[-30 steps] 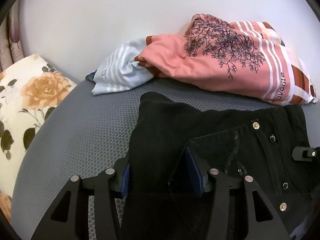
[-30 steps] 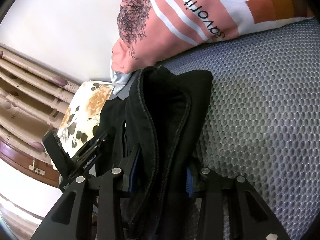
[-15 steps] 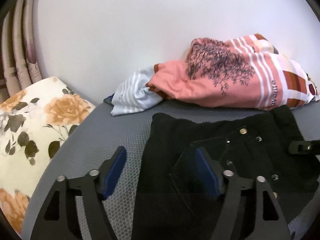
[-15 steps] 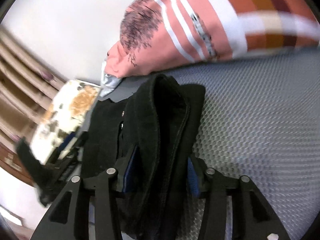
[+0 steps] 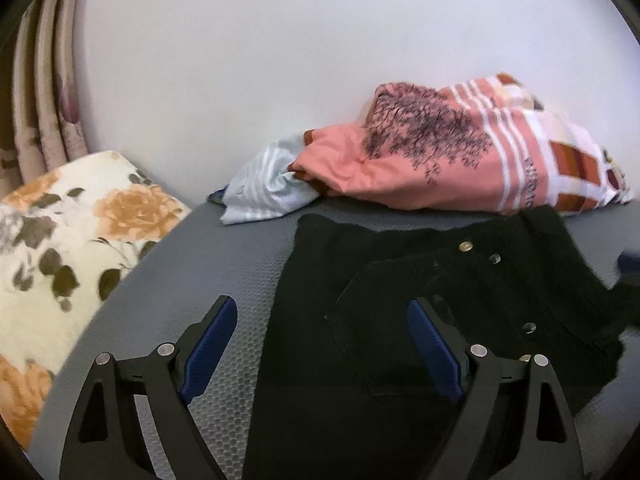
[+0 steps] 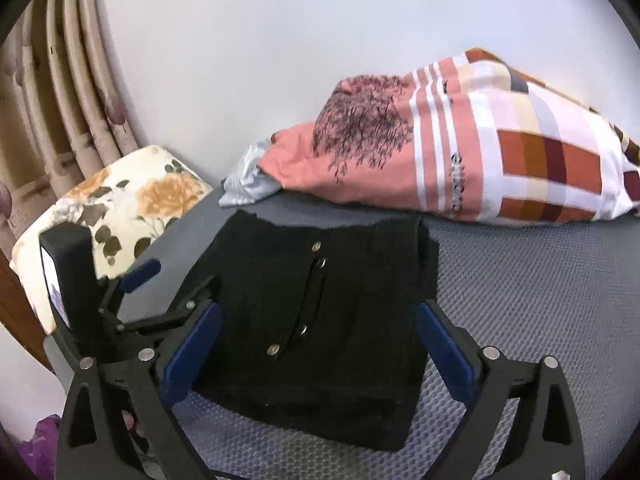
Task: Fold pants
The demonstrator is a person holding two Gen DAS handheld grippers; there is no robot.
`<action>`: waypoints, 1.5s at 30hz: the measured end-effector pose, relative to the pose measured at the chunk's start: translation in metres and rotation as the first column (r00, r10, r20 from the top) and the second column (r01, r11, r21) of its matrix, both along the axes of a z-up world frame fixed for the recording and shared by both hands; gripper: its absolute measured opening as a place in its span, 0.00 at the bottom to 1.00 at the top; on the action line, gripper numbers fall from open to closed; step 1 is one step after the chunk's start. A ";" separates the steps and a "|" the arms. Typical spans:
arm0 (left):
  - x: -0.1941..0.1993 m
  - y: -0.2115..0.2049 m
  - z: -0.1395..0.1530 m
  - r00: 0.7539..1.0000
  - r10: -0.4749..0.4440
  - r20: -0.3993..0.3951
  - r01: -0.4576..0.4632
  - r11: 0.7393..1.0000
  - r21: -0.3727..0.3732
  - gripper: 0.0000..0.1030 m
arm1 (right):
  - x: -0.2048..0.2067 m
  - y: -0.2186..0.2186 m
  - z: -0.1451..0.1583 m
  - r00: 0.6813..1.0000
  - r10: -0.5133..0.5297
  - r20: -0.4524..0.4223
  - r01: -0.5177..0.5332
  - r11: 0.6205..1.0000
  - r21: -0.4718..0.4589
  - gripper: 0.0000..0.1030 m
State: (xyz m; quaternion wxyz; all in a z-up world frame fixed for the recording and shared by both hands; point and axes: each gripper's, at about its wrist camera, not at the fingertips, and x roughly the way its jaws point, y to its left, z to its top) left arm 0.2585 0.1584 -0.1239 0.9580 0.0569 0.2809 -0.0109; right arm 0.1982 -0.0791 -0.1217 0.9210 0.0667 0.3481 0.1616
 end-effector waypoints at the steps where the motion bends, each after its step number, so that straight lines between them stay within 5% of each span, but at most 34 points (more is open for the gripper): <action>1: 0.000 0.002 0.000 1.000 -0.004 -0.003 0.004 1.000 -0.017 0.88 | -0.001 0.001 -0.004 1.000 -0.003 -0.008 0.003 1.000 0.002 0.94; 8: 0.003 0.012 -0.001 0.999 0.031 -0.017 -0.032 0.997 -0.065 0.89 | -0.002 0.013 -0.016 1.000 -0.029 -0.003 0.029 0.999 -0.042 0.98; 19: -0.001 0.006 0.001 0.999 0.041 0.011 -0.041 0.999 -0.023 0.92 | -0.007 0.021 -0.029 0.995 -0.082 0.065 0.088 0.991 -0.103 0.98; 45: -0.006 0.008 0.006 0.999 0.022 0.035 -0.021 0.999 -0.045 1.00 | -0.002 0.014 -0.034 0.992 -0.116 0.049 0.119 0.990 -0.075 0.99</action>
